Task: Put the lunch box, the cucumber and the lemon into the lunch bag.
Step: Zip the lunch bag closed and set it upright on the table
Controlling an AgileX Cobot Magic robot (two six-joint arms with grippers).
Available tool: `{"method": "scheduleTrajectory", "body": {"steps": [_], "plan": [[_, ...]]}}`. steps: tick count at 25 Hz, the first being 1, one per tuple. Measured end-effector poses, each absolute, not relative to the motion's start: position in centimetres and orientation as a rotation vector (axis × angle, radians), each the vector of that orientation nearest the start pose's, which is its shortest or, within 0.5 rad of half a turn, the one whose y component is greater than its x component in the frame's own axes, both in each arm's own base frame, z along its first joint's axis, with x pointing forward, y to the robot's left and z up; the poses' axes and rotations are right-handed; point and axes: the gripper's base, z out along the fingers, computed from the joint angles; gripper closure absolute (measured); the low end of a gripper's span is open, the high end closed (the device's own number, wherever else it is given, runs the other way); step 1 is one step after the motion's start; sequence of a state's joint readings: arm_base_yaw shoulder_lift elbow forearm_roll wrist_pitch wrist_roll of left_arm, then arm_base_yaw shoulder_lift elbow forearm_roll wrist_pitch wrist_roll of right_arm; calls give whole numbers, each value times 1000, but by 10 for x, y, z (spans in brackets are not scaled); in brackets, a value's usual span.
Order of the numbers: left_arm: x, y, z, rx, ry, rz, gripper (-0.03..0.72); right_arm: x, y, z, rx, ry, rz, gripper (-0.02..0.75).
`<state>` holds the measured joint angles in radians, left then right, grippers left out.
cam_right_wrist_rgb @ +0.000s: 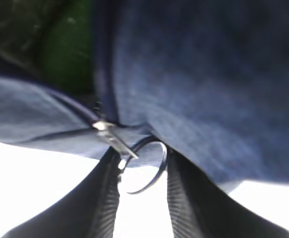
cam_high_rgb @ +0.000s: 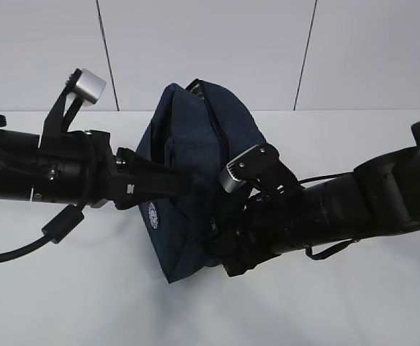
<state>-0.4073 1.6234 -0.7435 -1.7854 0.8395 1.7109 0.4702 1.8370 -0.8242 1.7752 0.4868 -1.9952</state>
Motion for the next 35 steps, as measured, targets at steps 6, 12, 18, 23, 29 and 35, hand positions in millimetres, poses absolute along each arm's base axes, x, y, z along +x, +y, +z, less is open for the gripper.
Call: {"method": "scheduleTrajectory", "body": {"steps": [6, 12, 18, 23, 29, 35], "plan": [[247, -179, 207, 742, 2034, -1202, 693, 282, 186, 137, -978, 2188, 649, 485], [247, -179, 206, 742, 2034, -1202, 693, 282, 186, 137, -976, 2191, 642, 486], [247, -179, 206, 742, 2034, -1202, 693, 281, 187, 138, -981, 2182, 665, 486], [247, -179, 206, 742, 2034, -1202, 693, 281, 187, 138, -982, 2181, 667, 496], [247, -179, 206, 742, 2034, -1202, 693, 281, 187, 138, -982, 2180, 669, 497], [247, -179, 206, 742, 2034, -1202, 693, 281, 188, 138, -983, 2178, 674, 497]]}}
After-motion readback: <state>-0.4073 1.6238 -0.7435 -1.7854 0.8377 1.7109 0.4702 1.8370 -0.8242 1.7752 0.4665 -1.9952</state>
